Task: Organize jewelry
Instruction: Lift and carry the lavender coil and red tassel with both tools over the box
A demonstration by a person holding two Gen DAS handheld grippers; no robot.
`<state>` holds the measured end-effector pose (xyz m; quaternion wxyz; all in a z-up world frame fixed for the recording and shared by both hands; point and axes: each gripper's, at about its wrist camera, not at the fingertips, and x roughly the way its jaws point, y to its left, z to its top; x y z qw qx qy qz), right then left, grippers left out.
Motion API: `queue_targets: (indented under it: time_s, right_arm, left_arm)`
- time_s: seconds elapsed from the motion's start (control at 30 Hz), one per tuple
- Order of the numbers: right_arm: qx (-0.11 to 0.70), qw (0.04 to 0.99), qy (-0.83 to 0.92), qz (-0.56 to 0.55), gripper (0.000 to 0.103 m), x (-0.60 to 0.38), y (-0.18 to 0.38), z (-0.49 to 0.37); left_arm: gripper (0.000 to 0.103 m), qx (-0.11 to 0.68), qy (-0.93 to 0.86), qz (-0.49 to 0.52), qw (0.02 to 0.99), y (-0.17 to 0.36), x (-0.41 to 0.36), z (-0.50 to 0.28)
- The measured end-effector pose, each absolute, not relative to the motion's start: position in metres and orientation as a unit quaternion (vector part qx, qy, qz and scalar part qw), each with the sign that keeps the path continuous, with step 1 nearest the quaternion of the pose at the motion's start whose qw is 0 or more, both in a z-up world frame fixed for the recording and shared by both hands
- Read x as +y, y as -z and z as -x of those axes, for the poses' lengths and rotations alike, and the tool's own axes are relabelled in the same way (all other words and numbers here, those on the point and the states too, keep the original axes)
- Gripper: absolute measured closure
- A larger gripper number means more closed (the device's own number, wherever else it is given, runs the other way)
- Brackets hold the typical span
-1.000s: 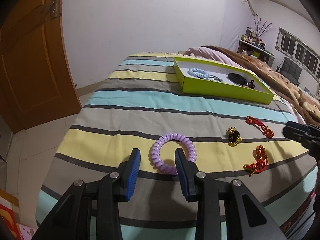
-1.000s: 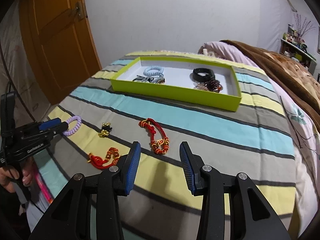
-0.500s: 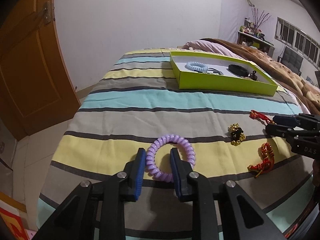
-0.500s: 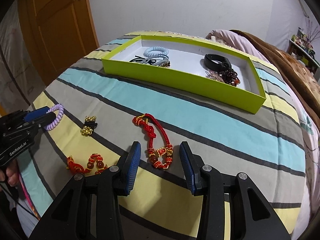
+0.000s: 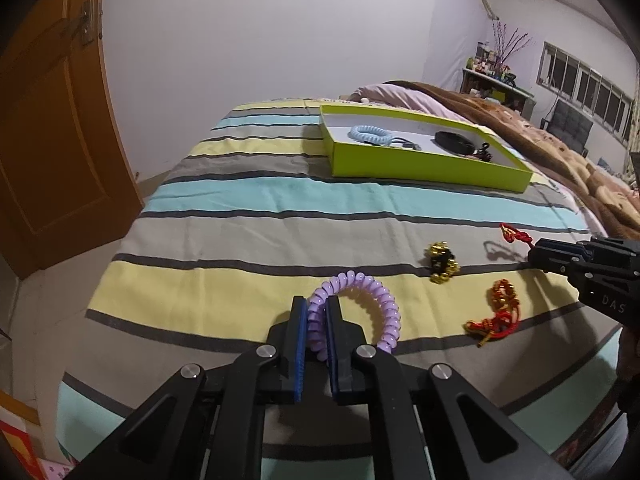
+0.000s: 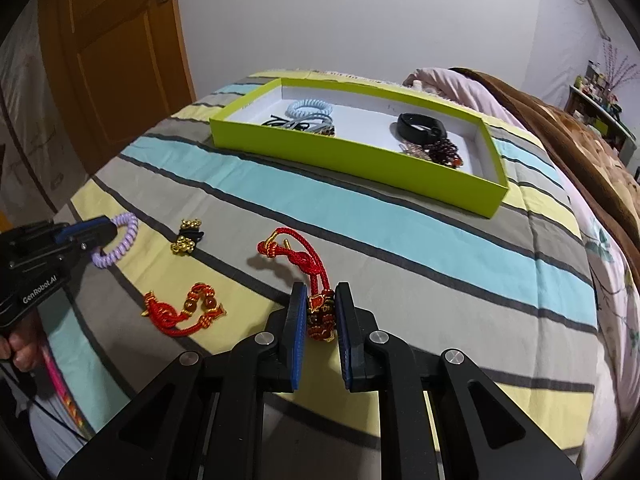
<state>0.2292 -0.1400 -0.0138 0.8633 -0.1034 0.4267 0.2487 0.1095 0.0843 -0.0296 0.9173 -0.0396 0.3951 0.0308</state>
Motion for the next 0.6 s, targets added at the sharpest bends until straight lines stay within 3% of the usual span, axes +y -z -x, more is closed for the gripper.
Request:
queue_targets:
  time_s: [0.6]
  right_arm:
    - [0.395,0.888,-0.233,0.033,0.089,-0.176,-0.022,-0.21]
  left_arm:
    - [0.094,0.343,0.0,0.043,0.939,-0.016,0.056,-0.097]
